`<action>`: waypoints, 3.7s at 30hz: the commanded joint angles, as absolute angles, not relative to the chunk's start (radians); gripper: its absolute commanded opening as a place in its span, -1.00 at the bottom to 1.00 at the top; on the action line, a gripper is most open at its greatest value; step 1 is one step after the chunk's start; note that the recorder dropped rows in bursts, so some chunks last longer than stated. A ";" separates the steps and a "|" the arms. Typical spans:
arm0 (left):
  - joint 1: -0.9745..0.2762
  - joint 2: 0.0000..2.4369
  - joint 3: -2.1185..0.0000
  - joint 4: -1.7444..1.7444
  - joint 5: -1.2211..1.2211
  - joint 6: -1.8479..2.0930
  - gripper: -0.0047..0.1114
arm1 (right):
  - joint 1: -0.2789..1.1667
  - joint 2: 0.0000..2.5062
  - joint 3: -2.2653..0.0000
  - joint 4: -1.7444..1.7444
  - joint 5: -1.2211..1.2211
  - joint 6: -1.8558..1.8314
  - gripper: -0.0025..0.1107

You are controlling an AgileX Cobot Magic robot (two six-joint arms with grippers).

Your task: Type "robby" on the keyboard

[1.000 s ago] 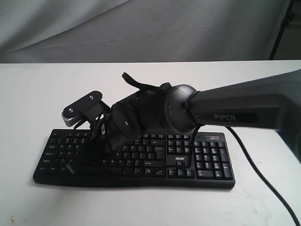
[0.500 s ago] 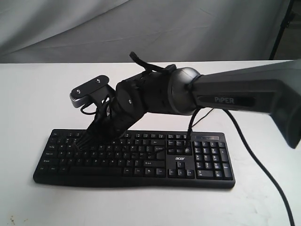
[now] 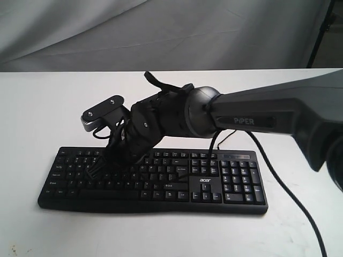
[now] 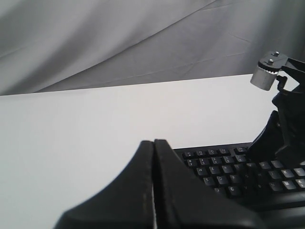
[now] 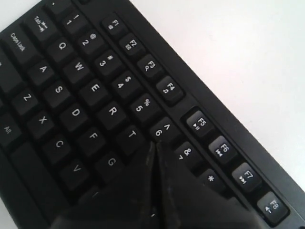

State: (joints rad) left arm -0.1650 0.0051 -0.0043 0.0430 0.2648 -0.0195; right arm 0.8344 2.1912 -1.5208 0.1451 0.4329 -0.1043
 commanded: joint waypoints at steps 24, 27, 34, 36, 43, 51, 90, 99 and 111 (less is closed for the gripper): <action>-0.171 0.000 0.000 0.048 0.266 -0.022 -0.92 | 0.831 2.189 -1.526 0.165 0.420 -0.111 -0.96; -0.171 0.000 0.000 0.048 0.266 -0.022 -0.92 | 0.825 2.153 -1.526 0.136 0.438 -0.111 -0.96; -0.171 0.000 0.000 0.048 0.266 -0.022 -0.92 | 0.815 2.035 -1.476 0.089 0.479 -0.107 -0.96; -0.171 0.000 0.000 0.048 0.266 -0.022 -0.92 | 0.803 1.981 -1.423 0.089 0.471 -0.102 -0.96; -0.171 0.000 0.000 0.048 0.266 -0.022 -0.92 | 0.737 1.686 -1.143 0.089 0.451 -0.070 -0.96; -0.171 0.000 0.000 0.048 0.266 -0.022 -0.92 | 0.718 1.335 -0.814 0.089 0.443 -0.036 -0.96; -0.171 0.000 0.000 0.048 0.266 -0.022 -0.92 | 0.070 0.319 -0.082 0.072 0.135 -0.032 -0.96; -0.171 0.000 0.000 0.048 0.266 -0.022 -0.92 | 0.068 0.248 -0.008 0.072 0.101 -0.032 -0.96; -0.171 0.000 0.000 0.048 0.266 -0.022 -0.92 | 0.066 0.119 -0.008 0.041 0.251 -0.030 -0.96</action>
State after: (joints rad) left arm -0.1650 0.0051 -0.0043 0.0430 0.2648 -0.0195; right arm 0.0701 0.1284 -0.0110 0.0551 0.2265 -0.0298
